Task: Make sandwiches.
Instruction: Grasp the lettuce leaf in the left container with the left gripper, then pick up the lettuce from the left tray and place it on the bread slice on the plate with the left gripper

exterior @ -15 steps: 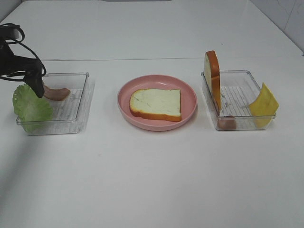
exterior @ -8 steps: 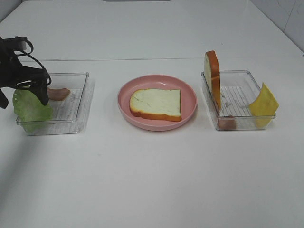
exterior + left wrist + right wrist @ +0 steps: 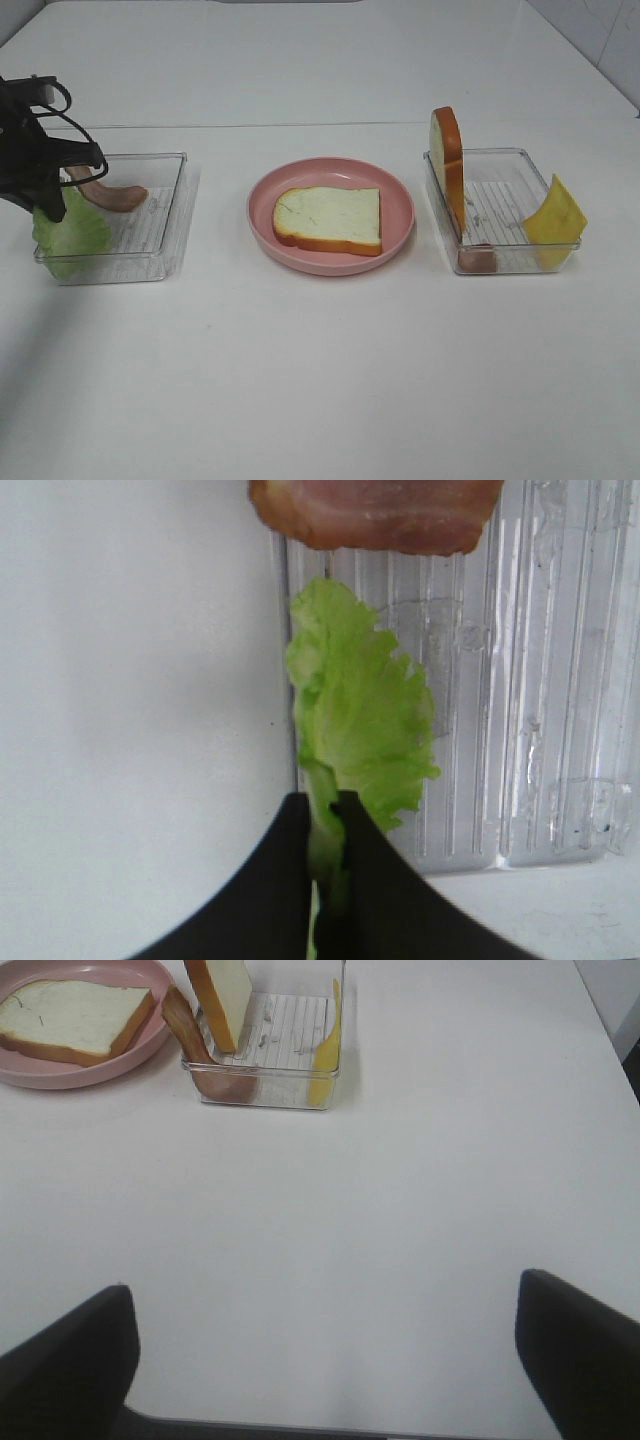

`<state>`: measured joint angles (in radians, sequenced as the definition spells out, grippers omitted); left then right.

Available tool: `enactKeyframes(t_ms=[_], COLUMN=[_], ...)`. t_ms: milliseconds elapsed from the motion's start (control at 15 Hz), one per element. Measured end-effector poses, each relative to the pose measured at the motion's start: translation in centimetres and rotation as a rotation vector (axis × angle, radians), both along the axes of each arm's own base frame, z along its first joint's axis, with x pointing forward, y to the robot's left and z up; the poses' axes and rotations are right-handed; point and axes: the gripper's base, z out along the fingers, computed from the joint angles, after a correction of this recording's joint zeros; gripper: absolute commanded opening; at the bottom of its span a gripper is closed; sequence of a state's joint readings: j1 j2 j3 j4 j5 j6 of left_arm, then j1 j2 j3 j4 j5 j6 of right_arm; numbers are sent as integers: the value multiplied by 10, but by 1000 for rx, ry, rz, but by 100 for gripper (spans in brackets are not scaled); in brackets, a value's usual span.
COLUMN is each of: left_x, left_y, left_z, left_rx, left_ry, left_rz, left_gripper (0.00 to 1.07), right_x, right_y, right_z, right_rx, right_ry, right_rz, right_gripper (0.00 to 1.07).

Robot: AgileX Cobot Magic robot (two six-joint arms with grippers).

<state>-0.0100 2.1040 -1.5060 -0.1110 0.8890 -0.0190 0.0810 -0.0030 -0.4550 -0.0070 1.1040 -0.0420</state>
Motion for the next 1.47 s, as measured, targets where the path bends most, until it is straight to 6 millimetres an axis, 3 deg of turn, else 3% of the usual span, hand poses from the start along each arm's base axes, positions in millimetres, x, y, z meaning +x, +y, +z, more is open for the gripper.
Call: enactKeyframes(t_ms=[333,600,867,933,1067,1200,1333,1467], left_x=[-1,10,25,30,33,33,34,33], left_y=[-2,-15,-51,-78,-103,-126,-165,-186], left_z=[3,32,79,101,111,115,103,90], left_rx=[-29,-142,-230,-276,-356,-454,-577,-601], left_ry=[26,26,-71,-155,-227,-267,-264,-250], left_rz=[35,61,-8,-53,-62,-51,-41,-51], left_gripper=[0,0,0,0,0,0,0,0], right_x=[0,0,0,0,0,0,0,0], right_y=[0,0,0,0,0,0,0,0], right_z=[0,0,0,0,0,0,0,0], right_rx=[0,0,0,0,0,0,0,0], right_ry=[0,0,0,0,0,0,0,0], right_rz=[0,0,0,0,0,0,0,0], right_gripper=[99,99,99,99,99,99,99,99])
